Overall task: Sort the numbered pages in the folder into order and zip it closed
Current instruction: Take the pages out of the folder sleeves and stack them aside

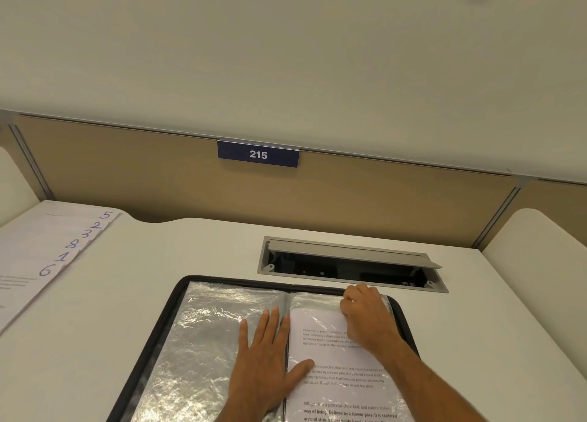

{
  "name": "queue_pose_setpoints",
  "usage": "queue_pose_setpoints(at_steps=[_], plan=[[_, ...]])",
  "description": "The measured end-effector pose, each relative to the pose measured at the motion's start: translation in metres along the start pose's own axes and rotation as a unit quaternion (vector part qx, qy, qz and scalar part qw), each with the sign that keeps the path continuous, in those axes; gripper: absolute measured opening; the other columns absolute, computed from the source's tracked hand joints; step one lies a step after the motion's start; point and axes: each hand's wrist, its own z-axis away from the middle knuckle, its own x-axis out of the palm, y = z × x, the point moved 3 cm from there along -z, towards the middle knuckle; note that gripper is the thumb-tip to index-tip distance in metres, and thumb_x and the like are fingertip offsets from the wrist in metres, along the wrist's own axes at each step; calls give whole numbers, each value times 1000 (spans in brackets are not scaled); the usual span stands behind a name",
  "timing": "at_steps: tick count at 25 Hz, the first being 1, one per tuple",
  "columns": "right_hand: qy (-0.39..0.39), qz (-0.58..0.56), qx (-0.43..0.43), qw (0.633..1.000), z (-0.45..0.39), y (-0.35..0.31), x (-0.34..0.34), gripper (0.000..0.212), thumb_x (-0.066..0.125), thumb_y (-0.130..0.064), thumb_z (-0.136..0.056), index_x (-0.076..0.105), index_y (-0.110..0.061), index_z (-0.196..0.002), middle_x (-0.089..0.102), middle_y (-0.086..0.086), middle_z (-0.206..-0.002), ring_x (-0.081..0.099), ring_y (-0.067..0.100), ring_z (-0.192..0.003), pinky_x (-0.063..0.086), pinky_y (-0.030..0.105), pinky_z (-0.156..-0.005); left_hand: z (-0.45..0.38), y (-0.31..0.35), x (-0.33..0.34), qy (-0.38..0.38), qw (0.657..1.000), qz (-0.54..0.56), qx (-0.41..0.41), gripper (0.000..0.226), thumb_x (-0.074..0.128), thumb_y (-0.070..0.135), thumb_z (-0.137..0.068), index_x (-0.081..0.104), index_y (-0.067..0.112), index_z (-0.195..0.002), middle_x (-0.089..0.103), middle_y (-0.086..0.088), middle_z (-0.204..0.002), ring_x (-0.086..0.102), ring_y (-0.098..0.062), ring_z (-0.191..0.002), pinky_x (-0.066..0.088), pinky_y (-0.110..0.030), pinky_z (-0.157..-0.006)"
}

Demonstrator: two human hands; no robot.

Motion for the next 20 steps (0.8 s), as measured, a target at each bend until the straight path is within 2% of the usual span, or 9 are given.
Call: queue_pose_setpoints(at_steps=[1,2,3,6,8,12,14,17,20], plan=[[-12,-27,1,1000,0,-1,-2,18,79,-34,-80,73,-23,-92,65,-7,-100,54,13,-95,45,31,-99,0,0,0,0,1000,0,1,93,37,87,-82,61,16,-137,56,-8,-143,58,-29,-128,17,-53,-109],[-32,-44,-4,999,-1,-2,-5,10,68,-30,-89,68,-23,-95,60,-7,-102,48,11,-97,39,26,-98,0,0,1,0,1000,1,1,93,37,87,-83,61,16,-137,56,-8,-143,58,-29,-128,16,-53,-109],[-47,-60,-11,997,-3,-2,-8,4,63,-27,-92,62,-24,-92,56,-8,-99,46,11,-95,38,21,-92,0,0,1,2,1000,1,2,93,36,87,-83,62,16,-136,57,-8,-143,58,-30,-128,15,-53,-110],[-97,-94,18,991,-10,-2,-11,12,64,-20,-89,54,-26,-87,55,-11,-87,50,12,-84,38,16,-74,0,-1,0,10,1000,-6,5,92,36,87,-83,62,16,-136,57,-9,-143,57,-30,-128,20,-54,-109],[-135,-106,36,985,-14,-2,-14,16,65,-17,-88,54,-28,-94,57,-10,-88,52,12,-82,39,16,-71,0,0,0,17,1000,-13,5,92,36,86,-84,61,15,-137,56,-9,-144,56,-30,-130,24,-57,-106],[-149,-137,72,977,-26,-1,-20,36,67,-17,-91,58,-32,-123,62,-5,-116,59,14,-101,50,27,-96,0,-1,0,29,999,-17,3,92,37,85,-83,62,14,-136,56,-9,-143,56,-30,-130,25,-61,-103],[-171,-146,80,971,-33,2,-20,30,68,-18,-91,64,-29,-119,64,-4,-114,59,14,-102,49,28,-98,-1,-1,0,32,999,-20,3,92,38,86,-83,62,14,-136,56,-9,-144,56,-30,-130,24,-62,-103],[-220,-172,82,957,-35,7,-20,3,67,-20,-92,68,-23,-91,71,2,-99,67,17,-90,55,24,-82,-1,-1,1,33,999,-17,2,92,38,86,-83,62,15,-136,56,-9,-144,56,-31,-130,24,-61,-104],[-233,-226,122,938,-36,7,-24,27,54,-38,-101,68,-16,-91,71,4,-90,68,13,-63,57,22,-62,0,0,0,43,999,-11,4,92,37,86,-83,62,15,-136,56,-9,-143,57,-31,-129,25,-60,-103]])
